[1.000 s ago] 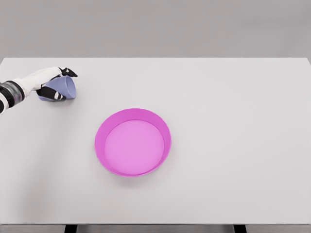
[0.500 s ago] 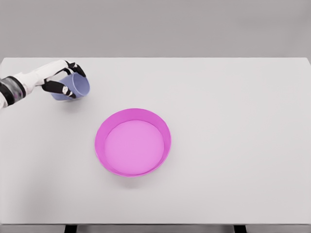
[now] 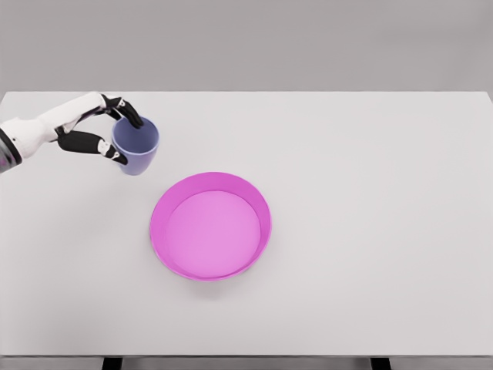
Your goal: Flip the cup with left arm and place it on the plate
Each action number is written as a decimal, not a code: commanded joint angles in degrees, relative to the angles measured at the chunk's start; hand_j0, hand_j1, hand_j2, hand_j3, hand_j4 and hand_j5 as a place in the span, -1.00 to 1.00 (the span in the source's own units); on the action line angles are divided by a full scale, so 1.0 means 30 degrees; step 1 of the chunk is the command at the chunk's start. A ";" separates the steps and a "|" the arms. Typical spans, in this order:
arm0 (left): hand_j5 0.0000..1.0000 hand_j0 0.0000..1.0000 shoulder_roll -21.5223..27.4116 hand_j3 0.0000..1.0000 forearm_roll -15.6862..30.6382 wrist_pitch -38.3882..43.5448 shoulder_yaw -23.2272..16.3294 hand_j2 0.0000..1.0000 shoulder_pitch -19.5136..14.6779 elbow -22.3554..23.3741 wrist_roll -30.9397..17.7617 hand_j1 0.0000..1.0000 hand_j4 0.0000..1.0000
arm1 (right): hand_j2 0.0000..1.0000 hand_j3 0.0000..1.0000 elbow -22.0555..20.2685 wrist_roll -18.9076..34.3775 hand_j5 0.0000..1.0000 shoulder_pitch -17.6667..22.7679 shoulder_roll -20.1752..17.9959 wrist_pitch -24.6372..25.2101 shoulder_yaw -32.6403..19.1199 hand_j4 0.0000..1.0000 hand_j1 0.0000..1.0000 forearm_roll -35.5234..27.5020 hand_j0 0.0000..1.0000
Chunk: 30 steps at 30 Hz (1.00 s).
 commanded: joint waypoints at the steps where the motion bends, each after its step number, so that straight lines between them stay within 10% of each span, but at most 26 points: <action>1: 0.00 0.00 0.0172 0.00 0.1028 -0.0006 0.0022 0.00 0.0000 -0.0566 0.0033 0.00 0.00 | 1.00 1.00 0.0004 0.0002 1.00 0.0000 -0.0005 -0.0001 -0.0012 1.00 1.00 -0.0004 1.00; 14: 0.01 0.01 0.0289 0.01 0.2963 -0.0533 0.0022 0.01 0.0849 -0.2822 0.0092 0.01 0.01 | 1.00 1.00 0.0004 0.0002 1.00 0.0000 -0.0005 -0.0001 -0.0012 1.00 1.00 -0.0004 1.00; 30: 0.01 0.01 -0.2670 0.01 0.1733 -0.0357 -0.0242 0.01 0.2256 -0.3028 0.0209 0.01 0.01 | 1.00 1.00 0.0004 0.0002 1.00 0.0000 -0.0005 -0.0001 -0.0012 1.00 1.00 -0.0004 1.00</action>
